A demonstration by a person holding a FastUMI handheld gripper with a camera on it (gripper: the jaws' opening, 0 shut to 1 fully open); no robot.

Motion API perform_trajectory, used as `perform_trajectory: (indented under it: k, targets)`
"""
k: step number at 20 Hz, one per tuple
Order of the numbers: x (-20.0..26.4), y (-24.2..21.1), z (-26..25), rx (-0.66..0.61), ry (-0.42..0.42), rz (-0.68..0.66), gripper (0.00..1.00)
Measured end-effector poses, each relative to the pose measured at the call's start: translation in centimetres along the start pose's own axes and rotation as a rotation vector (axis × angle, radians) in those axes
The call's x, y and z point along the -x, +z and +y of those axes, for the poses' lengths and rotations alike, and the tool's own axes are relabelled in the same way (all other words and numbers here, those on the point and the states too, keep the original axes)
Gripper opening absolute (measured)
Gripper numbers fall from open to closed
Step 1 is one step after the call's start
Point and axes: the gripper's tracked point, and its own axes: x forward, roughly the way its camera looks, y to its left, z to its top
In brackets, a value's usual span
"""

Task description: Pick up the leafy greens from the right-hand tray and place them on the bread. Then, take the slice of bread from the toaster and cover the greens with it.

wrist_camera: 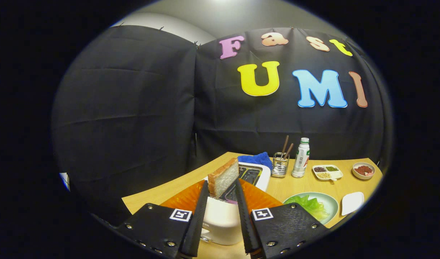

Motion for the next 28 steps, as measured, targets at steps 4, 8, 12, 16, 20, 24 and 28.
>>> perform_trajectory:
  k: [4, 8, 12, 16, 20, 24, 28]
  targets:
    - [-2.4, -0.4, 0.7, 0.030, -0.085, 0.032, 0.47]
    - [-4.0, -1.5, 1.6, 0.017, -0.079, 0.064, 0.47]
    - [-5.2, -1.0, 1.5, -0.002, -0.135, 0.060, 0.47]
    - [-6.1, -1.1, 0.8, 0.014, -0.213, 0.057, 0.47]
    - [-6.5, -1.0, 0.2, 0.056, -0.254, 0.056, 0.16]
    - [-7.4, -1.3, 0.1, 0.032, -0.235, 0.053, 0.03]
    - [-6.7, -0.8, 0.2, 0.043, -0.221, 0.059, 0.03]
